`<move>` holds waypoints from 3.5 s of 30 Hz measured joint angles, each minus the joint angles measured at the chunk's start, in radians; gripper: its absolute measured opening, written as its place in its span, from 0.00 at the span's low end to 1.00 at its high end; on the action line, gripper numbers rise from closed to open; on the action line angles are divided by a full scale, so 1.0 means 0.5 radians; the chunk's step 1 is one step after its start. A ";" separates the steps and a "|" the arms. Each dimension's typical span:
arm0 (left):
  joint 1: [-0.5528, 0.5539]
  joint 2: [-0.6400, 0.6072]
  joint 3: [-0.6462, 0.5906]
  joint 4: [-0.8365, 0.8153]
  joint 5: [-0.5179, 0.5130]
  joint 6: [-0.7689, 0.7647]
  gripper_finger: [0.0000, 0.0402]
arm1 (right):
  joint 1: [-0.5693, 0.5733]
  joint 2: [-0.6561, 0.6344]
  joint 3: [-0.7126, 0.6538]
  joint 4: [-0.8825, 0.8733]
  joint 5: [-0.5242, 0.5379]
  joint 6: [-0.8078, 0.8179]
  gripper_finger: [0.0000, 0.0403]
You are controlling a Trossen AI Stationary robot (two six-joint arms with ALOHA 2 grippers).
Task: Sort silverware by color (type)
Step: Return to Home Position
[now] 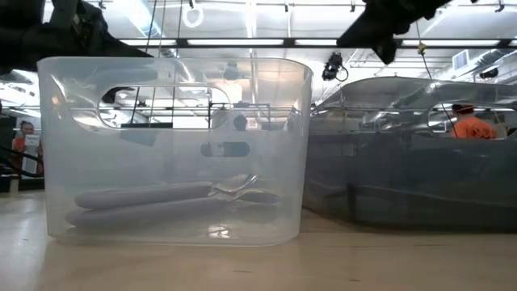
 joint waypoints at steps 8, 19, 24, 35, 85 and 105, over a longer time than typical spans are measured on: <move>0.002 -0.278 -0.112 -0.062 -0.090 -0.017 0.44 | -0.203 -0.526 -0.541 0.459 -0.081 -0.053 0.02; 0.002 -0.550 -0.113 -0.309 -0.169 -0.032 0.35 | -0.395 -1.306 -1.059 0.634 -0.092 -0.068 0.02; 0.002 -0.606 -0.113 -0.322 -0.186 -0.033 0.35 | -0.450 -1.587 -1.277 0.779 -0.098 0.014 0.02; -0.100 -0.605 -0.114 -0.290 -0.313 0.027 0.35 | -0.503 -1.991 -1.558 0.819 -0.096 0.107 0.02; -0.697 -0.953 -0.116 -0.303 -0.374 0.420 0.24 | -0.506 -1.988 -1.557 0.808 -0.145 0.258 0.04; -0.697 -0.953 -0.116 -0.303 -0.374 0.420 0.24 | -0.506 -1.988 -1.557 0.807 -0.145 0.259 0.04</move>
